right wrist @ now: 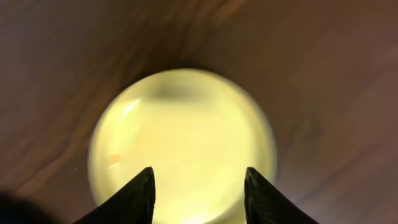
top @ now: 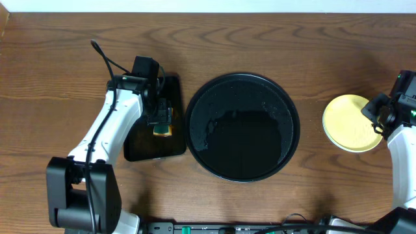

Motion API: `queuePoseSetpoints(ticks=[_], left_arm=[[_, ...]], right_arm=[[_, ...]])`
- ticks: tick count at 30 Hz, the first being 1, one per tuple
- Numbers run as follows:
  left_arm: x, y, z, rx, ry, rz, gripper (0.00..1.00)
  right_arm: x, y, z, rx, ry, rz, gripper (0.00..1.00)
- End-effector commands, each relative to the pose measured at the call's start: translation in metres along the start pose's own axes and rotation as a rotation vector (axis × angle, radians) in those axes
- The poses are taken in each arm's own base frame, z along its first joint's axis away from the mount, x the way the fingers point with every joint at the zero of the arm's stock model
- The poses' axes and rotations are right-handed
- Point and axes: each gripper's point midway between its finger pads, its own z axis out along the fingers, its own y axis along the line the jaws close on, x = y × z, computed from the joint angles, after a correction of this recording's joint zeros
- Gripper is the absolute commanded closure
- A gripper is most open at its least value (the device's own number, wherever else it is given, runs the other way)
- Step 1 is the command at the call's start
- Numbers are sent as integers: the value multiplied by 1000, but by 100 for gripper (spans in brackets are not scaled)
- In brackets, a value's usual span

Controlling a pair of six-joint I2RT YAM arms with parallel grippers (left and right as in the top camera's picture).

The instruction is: Clean dirty plates on tray and stack at the side

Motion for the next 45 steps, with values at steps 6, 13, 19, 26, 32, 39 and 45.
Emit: queuePoseSetpoints(ticks=[6,13,19,26,32,39,45], left_arm=[[-14,18,-46,43,-134,-149,11],[18,32,-47,130,16,-251,11],[41,34,-49,123,50,-257,11],[60,35,-61,148,-109,-247,11],[78,35,-85,171,-334,-173,11],[88,36,-124,193,-571,-142,11],[89,36,-133,198,-617,-139,11]], right_arm=[[50,67,-16,-338,199,-164,50],[94,57,-22,-220,330,-285,41],[110,49,-34,-132,351,-370,32],[109,76,-66,-222,178,-470,24],[125,82,-92,-339,34,-480,1],[142,59,-103,-376,-41,-444,1],[149,52,-104,-370,-33,-447,1]])
